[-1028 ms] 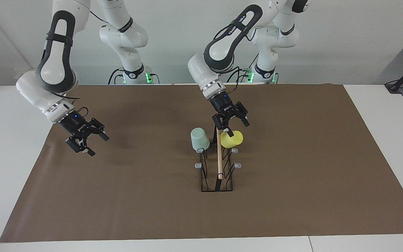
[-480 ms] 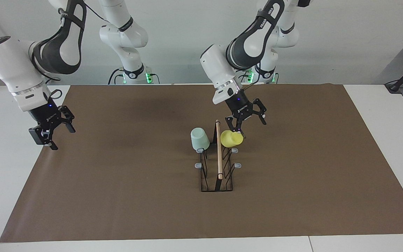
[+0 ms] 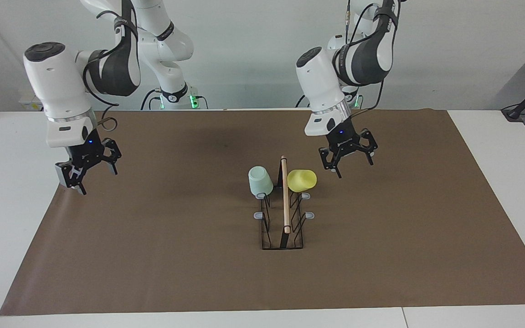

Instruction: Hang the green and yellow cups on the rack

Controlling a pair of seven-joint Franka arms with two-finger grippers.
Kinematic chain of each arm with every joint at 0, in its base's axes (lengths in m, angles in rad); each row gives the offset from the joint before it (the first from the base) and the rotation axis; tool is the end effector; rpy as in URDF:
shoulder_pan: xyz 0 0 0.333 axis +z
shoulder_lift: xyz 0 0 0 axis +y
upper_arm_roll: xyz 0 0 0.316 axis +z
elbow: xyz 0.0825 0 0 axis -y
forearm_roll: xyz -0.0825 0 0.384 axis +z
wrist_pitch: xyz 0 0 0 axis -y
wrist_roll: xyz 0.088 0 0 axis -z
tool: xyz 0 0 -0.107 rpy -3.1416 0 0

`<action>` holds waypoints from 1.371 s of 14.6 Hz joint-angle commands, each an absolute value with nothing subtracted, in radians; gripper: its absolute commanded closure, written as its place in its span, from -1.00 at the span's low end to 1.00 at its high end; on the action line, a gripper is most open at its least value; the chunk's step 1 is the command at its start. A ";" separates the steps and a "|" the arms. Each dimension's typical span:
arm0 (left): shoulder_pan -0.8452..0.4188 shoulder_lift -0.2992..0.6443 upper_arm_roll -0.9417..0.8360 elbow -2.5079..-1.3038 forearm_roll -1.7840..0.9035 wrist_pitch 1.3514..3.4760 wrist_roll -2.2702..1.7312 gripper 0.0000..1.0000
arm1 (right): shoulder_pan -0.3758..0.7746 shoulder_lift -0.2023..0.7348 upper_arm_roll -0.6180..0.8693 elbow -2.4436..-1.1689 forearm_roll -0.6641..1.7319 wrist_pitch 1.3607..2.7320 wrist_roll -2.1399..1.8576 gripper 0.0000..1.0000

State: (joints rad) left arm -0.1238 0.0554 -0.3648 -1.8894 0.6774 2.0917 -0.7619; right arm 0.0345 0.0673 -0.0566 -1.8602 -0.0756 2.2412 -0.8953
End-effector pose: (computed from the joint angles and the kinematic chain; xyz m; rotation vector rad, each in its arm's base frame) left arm 0.5402 -0.2483 0.4991 -2.6766 0.0348 -0.6414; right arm 0.6088 -0.0149 0.5115 2.6197 1.2841 0.3682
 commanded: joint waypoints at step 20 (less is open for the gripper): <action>-0.075 -0.055 0.034 -1.632 -0.025 1.615 0.147 -1.00 | 0.028 -0.031 -0.098 -1.555 0.011 1.460 -0.069 -1.00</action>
State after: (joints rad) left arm -0.0876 -0.0391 0.0274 -1.6397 -0.0134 1.6487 0.1332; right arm 0.0227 -0.0230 -0.1024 -1.5463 0.0132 1.4546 -0.0749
